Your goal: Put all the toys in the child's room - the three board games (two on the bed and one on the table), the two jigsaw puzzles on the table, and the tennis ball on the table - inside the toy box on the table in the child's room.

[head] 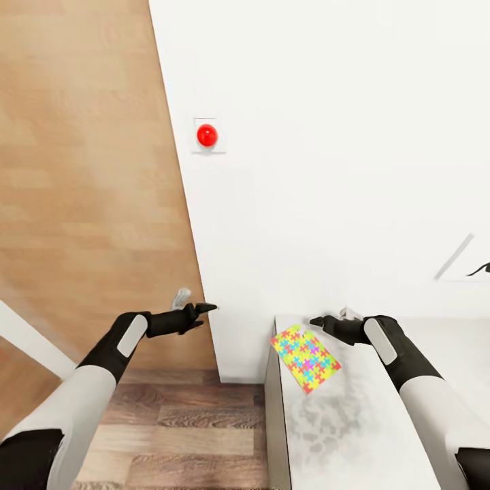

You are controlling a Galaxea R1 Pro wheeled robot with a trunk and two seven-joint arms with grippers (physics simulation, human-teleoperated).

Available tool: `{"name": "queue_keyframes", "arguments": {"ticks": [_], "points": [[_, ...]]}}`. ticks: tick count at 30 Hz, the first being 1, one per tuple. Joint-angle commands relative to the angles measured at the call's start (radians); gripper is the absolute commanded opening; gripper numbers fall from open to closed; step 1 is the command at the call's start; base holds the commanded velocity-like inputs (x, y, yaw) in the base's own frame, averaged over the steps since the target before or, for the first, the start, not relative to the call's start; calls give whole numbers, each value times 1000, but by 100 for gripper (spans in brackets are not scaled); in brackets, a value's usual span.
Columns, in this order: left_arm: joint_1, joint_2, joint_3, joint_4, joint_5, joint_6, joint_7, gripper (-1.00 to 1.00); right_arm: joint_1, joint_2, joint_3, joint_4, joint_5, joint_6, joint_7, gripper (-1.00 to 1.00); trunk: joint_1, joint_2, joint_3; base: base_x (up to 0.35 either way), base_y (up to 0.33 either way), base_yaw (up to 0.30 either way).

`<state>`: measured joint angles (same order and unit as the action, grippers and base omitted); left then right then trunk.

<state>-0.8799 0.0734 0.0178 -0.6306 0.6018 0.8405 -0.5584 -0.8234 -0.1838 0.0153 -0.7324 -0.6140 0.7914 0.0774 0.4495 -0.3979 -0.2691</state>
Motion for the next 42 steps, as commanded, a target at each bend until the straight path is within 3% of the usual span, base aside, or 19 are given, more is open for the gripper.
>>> {"name": "queue_keyframes", "arguments": {"ticks": [1,6,12,42], "points": [[-1,-4,1,1,-8,3,-2,100,-1,-1,2,-1,5,3,5,100,1,-2,-4,0,0,0],[-3,-18,0,3,-39,-3,-2,100,-1,0,2,-1,5,5,5,100,1,-2,-12,0,0,0],[-4,-22,-3,3,-50,-5,-3,100,-2,0,4,-1,5,7,5,100,1,-2,-22,0,0,0],[-4,-18,-7,3,-53,-6,-6,100,-13,-2,5,0,4,34,4,100,1,-2,-71,0,0,0]]}}
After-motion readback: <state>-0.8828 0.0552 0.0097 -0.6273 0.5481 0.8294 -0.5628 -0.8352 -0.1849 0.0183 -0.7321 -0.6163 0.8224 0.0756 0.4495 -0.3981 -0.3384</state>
